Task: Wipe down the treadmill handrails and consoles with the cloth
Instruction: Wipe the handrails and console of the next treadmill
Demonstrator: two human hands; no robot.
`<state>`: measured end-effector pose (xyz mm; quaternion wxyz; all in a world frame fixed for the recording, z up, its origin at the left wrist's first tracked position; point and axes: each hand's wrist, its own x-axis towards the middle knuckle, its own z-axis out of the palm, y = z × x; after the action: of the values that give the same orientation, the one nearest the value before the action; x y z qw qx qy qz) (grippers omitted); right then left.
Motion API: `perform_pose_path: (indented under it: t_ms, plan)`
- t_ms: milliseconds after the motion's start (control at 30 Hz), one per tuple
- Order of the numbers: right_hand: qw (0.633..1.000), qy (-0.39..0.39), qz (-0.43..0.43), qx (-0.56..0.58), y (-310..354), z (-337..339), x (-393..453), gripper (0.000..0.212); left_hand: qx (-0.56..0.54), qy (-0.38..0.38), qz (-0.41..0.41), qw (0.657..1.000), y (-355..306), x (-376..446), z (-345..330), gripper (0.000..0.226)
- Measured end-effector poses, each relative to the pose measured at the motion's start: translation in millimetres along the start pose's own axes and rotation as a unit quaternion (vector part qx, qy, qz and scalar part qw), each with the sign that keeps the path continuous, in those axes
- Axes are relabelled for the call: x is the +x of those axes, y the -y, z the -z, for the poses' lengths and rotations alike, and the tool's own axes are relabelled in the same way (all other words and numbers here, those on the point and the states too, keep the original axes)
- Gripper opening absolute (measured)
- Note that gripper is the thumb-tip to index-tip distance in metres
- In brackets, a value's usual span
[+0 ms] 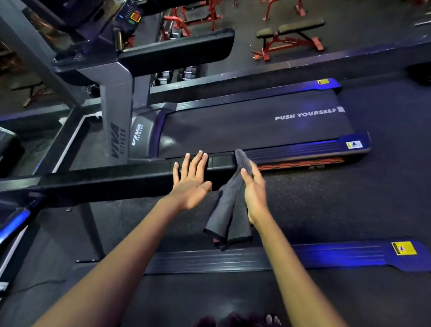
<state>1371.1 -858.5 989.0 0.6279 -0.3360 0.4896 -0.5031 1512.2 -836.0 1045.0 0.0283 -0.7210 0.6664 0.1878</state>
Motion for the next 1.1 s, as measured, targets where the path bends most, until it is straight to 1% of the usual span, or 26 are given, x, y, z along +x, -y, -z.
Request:
perform_pose_path:
  t_ms: [67, 133, 200, 267, 300, 400, 467, 600, 700, 767, 900, 933, 967, 1033, 1100]
  plan:
    - [0.994, -0.014, 0.057, -0.088, 10.2, -5.4, -3.1, 0.040, 0.003, 0.001, -0.010, 1.000, 1.8, -0.5, 1.0, 0.069]
    - [0.968, -0.054, 0.104, -0.223, 15.4, -15.2, -9.2, 0.038, 0.003, 0.001, -0.023, 1.000, 3.8, -2.6, 3.2, 0.067]
    - [0.914, -0.105, 0.133, -0.369, 17.9, -26.4, -17.3, 0.037, 0.007, -0.005, -0.044, 0.999, 9.2, -4.8, 6.6, 0.064]
    - [0.844, -0.147, 0.147, -0.495, 21.3, -38.7, -26.1, 0.040, 0.026, -0.013, -0.079, 0.996, 20.7, -6.7, 11.1, 0.060]
    - [0.811, -0.156, 0.150, -0.544, 23.2, -43.9, -29.5, 0.042, 0.037, -0.013, -0.097, 0.995, 27.2, -7.7, 13.3, 0.058]
    - [0.726, -0.143, 0.155, -0.655, 27.1, -55.3, -33.8, 0.047, 0.066, -0.001, -0.131, 0.989, 52.5, -12.1, 18.8, 0.057]
    - [0.694, -0.142, 0.165, -0.687, 25.5, -61.5, -35.2, 0.047, 0.086, -0.003, -0.136, 0.987, 78.2, -12.7, 22.2, 0.058]
    - [0.673, -0.166, 0.184, -0.696, 22.9, -70.5, -35.5, 0.041, 0.105, -0.020, -0.125, 0.986, 127.8, -8.2, 28.9, 0.060]
    - [0.655, -0.158, 0.203, -0.710, 23.2, -81.3, -39.2, 0.039, 0.109, -0.023, -0.151, 0.982, 142.8, -7.6, 30.8, 0.066]
    - [0.641, -0.141, 0.213, -0.724, 21.5, -89.2, -42.9, 0.039, 0.100, -0.024, -0.160, 0.982, 143.8, -6.9, 30.9, 0.071]
    - [0.615, -0.063, 0.231, -0.751, 17.5, -107.9, -49.9, 0.040, 0.100, -0.034, -0.168, 0.980, 144.5, -3.2, 29.2, 0.080]
    - [0.612, -0.058, 0.229, -0.755, 18.0, -108.4, -51.0, 0.039, 0.103, -0.041, -0.173, 0.979, 145.8, -2.3, 28.2, 0.081]
    - [0.617, -0.068, 0.218, -0.753, 19.6, -105.5, -51.3, 0.038, 0.105, -0.050, -0.177, 0.977, 146.9, -1.5, 27.1, 0.083]
    - [0.647, -0.125, 0.162, -0.735, 20.5, -96.8, -52.0, 0.041, 0.104, -0.060, -0.185, 0.975, 148.9, -0.7, 25.6, 0.084]
    - [0.685, -0.158, 0.094, -0.705, 15.3, -97.3, -53.9, 0.054, 0.098, -0.062, -0.188, 0.975, 150.5, 0.4, 24.6, 0.085]
